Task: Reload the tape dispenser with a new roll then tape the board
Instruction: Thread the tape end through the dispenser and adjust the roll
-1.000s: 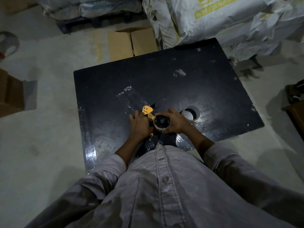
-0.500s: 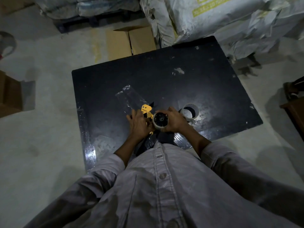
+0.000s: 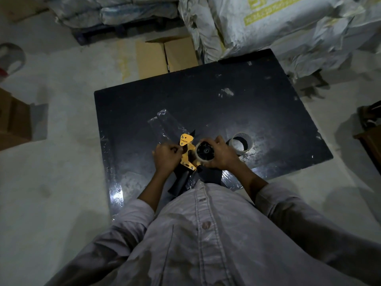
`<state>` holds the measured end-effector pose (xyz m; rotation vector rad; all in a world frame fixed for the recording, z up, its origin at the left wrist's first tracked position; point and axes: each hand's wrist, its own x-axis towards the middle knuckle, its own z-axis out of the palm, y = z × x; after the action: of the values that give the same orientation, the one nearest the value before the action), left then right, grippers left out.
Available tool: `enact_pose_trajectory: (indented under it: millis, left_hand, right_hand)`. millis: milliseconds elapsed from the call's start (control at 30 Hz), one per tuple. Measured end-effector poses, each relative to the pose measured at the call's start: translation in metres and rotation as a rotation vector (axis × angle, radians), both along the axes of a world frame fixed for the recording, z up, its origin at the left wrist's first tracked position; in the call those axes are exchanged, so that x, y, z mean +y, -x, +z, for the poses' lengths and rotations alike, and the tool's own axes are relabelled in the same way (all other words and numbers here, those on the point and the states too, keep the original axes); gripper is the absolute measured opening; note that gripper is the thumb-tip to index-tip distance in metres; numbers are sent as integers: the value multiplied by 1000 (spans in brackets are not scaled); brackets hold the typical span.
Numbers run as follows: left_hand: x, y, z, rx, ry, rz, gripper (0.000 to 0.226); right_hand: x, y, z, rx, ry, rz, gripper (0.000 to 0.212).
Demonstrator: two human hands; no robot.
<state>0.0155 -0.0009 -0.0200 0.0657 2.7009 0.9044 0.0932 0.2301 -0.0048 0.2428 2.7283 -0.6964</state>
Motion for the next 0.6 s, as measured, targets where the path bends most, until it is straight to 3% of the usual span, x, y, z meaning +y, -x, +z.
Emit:
enact_pose_trajectory:
  millis: [100,200,333,400,500,600]
  left_hand:
    - [-15,-1,0,10,-95,52,26]
    - [-31,-7,-5,157,25,-284,49]
    - [-33,-5,1,326,212,-486,38]
    - [-29,2,5,388,252,-536,32]
    - [-25,12,7,453,282,-599,30]
    - [-27,16,6,472,291,-614,27]
  right_hand:
    - [0,1,-6,-6,12,12,110]
    - [-1,1,-8,-18,52,18,130]
    - [-9,1,-3,14,66,31,136]
    - [-14,-2,3,107,-43,69,113]
    - [-30,-15,1,451,-247,212,58]
    - [-47,-29,-12,586,-243,235,43]
